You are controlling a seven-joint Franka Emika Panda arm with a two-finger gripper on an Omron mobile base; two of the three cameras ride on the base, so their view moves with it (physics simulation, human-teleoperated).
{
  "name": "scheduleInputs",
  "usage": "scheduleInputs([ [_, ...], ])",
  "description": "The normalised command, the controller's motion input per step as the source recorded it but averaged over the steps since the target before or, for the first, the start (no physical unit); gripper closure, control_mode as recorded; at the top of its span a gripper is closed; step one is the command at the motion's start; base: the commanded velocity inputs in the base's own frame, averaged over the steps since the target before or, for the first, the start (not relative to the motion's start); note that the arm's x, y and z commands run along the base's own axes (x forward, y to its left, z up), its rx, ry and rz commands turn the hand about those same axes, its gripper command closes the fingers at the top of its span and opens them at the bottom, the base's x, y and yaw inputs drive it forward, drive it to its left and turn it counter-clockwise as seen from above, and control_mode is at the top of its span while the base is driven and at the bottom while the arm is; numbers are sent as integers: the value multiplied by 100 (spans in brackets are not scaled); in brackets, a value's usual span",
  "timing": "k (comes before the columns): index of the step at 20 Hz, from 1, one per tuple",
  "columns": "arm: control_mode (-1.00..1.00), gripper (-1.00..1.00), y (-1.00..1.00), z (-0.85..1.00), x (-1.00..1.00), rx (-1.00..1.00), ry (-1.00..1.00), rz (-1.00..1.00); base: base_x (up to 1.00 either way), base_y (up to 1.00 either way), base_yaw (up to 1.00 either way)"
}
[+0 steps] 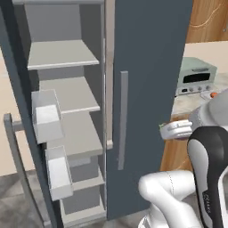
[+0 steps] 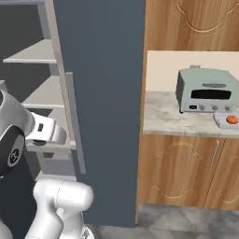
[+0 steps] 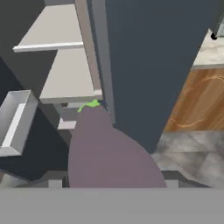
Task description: Take the squash and eggplant out of the freezer and place them in the tupperware container on the counter. Then put the tupperware containing the vegetables back in the freezer.
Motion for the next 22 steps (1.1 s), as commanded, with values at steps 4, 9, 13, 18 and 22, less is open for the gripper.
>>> scheduleInputs([
  [4,100,100,0,0,0,0,0,0,-6,-100,-2],
  [9,100,100,0,0,0,0,0,0,6,-100,0],
  [13,100,100,0,0,0,0,0,0,27,-100,0],
  [18,100,100,0,0,0,0,0,0,55,-100,0],
  [22,100,100,0,0,0,0,0,0,84,-100,0],
])
